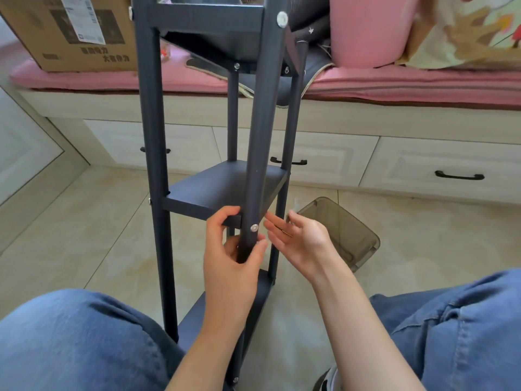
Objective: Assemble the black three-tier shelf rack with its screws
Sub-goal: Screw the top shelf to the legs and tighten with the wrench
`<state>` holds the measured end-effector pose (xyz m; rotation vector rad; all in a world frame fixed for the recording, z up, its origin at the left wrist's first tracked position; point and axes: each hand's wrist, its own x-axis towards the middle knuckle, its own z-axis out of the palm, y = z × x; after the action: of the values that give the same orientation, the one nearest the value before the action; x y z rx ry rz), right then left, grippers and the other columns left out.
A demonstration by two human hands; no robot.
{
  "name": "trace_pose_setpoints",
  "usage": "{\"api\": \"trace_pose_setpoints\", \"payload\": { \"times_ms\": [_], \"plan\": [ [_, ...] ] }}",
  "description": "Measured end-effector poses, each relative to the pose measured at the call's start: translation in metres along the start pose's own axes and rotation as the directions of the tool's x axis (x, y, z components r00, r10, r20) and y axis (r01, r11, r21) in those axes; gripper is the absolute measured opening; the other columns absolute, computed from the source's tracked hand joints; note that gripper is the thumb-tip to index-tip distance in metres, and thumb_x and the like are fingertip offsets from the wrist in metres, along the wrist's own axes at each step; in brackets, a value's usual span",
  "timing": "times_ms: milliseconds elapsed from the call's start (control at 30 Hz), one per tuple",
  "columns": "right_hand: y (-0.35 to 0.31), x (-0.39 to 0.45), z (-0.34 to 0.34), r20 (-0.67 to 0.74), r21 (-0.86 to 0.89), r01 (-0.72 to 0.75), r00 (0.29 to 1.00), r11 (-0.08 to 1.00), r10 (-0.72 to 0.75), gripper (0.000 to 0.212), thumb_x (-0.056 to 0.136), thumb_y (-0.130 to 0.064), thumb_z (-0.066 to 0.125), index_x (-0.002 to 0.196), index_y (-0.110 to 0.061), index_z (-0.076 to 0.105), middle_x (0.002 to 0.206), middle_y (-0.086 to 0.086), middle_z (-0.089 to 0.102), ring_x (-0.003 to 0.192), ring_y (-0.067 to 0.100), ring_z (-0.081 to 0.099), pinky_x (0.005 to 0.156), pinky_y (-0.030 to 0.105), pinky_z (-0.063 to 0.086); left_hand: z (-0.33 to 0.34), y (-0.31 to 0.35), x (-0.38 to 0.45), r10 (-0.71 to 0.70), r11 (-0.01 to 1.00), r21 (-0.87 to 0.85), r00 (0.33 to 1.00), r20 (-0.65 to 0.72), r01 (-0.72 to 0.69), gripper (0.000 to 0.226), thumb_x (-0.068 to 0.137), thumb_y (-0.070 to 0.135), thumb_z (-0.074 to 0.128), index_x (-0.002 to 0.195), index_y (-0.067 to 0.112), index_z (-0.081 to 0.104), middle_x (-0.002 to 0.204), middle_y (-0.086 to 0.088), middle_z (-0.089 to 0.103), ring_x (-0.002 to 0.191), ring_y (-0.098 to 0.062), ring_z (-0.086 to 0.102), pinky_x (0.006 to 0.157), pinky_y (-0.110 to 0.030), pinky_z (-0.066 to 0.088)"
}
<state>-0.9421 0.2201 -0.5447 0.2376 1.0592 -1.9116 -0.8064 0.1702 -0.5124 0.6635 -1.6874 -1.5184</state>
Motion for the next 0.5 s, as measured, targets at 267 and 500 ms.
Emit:
{"api": "trace_pose_setpoints", "payload": {
  "times_ms": [267,500],
  "plan": [
    [-0.050,0.024,0.033,-0.229,-0.288,0.207,0.933,0.935,-0.277,0.027,0.105,-0.011,0.039,0.126,-0.002,0.052,0.119,0.019,0.064,0.120,0.036,0.060,0.100,0.042,0.050,-0.015,0.000,-0.022,-0.078,0.996,0.048,0.996,-0.046,0.081,0.061,0.088,-0.009,0.071,0.115,0.041,0.051,0.106,0.018,0.064,0.095,-0.018,0.073,0.083,-0.017,0.053],
    [-0.081,0.068,0.040,-0.234,-0.503,0.162,0.920,0.849,-0.314,0.029,0.103,-0.009,0.041,0.128,-0.003,0.055,0.113,0.013,0.060,0.129,0.035,0.051,0.092,0.038,0.049,-0.026,0.010,-0.032,-0.095,0.989,0.105,0.994,-0.056,0.100,0.063,0.088,-0.005,0.071,0.105,0.052,0.052,0.104,0.020,0.065,0.096,-0.013,0.073,0.079,-0.013,0.052]
  ]
}}
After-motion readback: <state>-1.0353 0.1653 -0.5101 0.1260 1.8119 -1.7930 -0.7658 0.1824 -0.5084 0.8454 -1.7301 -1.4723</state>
